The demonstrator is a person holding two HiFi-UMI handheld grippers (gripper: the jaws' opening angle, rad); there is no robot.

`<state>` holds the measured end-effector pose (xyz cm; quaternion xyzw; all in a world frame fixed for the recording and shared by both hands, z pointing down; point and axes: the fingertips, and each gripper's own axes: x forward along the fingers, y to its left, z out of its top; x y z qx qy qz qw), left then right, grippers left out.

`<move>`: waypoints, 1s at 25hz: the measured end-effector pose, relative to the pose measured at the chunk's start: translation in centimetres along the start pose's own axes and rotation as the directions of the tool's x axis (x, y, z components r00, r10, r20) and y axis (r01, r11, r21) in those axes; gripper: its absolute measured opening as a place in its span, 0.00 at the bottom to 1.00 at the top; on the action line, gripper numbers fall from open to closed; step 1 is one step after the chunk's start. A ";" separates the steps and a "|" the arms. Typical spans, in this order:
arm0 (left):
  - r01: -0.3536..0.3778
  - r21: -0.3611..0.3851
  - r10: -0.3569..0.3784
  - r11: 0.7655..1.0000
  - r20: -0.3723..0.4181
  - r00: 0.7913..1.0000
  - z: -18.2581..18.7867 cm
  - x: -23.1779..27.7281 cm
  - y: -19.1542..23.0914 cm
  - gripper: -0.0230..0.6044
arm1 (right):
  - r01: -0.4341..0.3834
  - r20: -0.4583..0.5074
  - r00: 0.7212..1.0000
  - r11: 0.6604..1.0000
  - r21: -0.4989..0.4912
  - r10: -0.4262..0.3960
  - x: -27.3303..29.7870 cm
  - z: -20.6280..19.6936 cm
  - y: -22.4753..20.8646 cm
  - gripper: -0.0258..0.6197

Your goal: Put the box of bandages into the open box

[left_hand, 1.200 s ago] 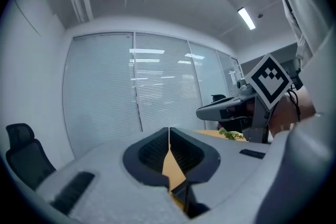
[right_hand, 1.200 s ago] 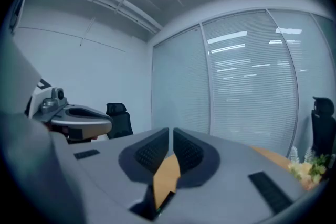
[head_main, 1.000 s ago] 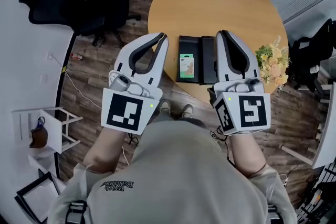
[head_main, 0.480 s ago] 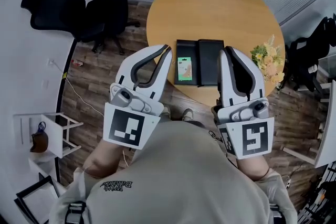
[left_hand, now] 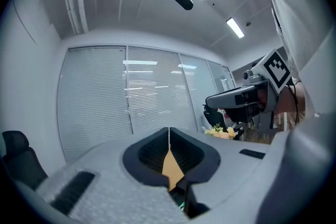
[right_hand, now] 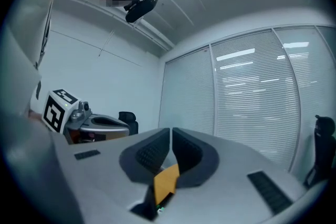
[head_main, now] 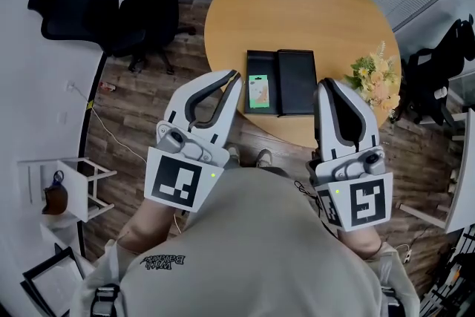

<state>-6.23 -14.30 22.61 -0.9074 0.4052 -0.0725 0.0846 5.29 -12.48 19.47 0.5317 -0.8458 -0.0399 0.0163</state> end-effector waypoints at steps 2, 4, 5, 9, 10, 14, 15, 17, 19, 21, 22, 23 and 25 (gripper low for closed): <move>-0.003 0.000 0.003 1.000 -0.006 1.000 -0.3 -0.1 -0.1 0.08 | -0.004 -0.014 1.000 1.000 -0.003 0.004 -0.3 -0.5 0.1 0.10; -0.003 -0.002 0.003 1.000 -0.014 1.000 -0.6 -0.1 -0.2 0.08 | -0.007 -0.019 1.000 1.000 0.000 0.007 -0.4 -0.7 0.2 0.10; -0.002 -0.008 0.002 1.000 -0.016 1.000 -0.7 -0.1 -0.3 0.08 | -0.007 -0.020 1.000 1.000 0.001 0.007 -0.5 -0.8 0.2 0.10; 0.000 -0.048 0.000 0.999 -0.005 1.000 -0.7 -0.4 -0.5 0.08 | -0.012 -0.023 1.000 1.000 0.002 0.012 -0.6 -0.9 0.5 0.10; -0.001 -0.043 0.000 0.999 -0.006 1.000 -0.7 -0.5 -0.5 0.08 | -0.014 -0.025 1.000 1.000 0.006 0.014 -0.6 -0.9 0.6 0.10; 0.001 -0.029 -0.001 1.000 -0.016 1.000 -0.7 -0.8 -0.7 0.08 | -0.014 -0.030 0.999 1.000 0.015 0.015 -0.9 -1.0 0.8 0.10; 0.000 -0.028 -0.001 1.000 -0.017 1.000 -0.7 -0.8 -0.7 0.08 | -0.014 -0.031 0.999 1.000 0.015 0.014 -1.0 -1.0 0.9 0.10; -0.001 -0.027 0.000 1.000 -0.021 1.000 -0.8 -0.9 -0.7 0.08 | -0.012 -0.031 0.999 1.000 0.016 0.013 -1.0 -1.0 0.9 0.10; 0.000 -0.025 -0.001 1.000 -0.026 1.000 -1.0 -0.9 -0.7 0.08 | -0.011 -0.029 1.000 1.000 0.014 0.011 -0.9 -1.1 0.9 0.10; 0.000 -0.024 -0.001 1.000 -0.027 1.000 -1.1 -0.9 -0.6 0.08 | -0.012 -0.028 1.000 1.000 0.015 0.013 -0.8 -1.1 0.9 0.10; 0.000 -0.024 0.000 1.000 -0.026 1.000 -1.1 -0.9 -0.6 0.08 | -0.014 -0.028 1.000 1.000 0.018 0.014 -0.8 -1.1 1.0 0.10; -0.001 -0.024 0.000 1.000 -0.026 1.000 -1.1 -0.9 -0.6 0.08 | -0.017 -0.028 0.999 1.000 0.023 0.017 -0.7 -1.1 1.0 0.10; -0.001 -0.023 0.001 1.000 -0.026 1.000 -1.2 -1.0 -0.5 0.08 | -0.023 -0.029 0.999 0.999 0.036 0.024 -0.6 -1.2 1.2 0.10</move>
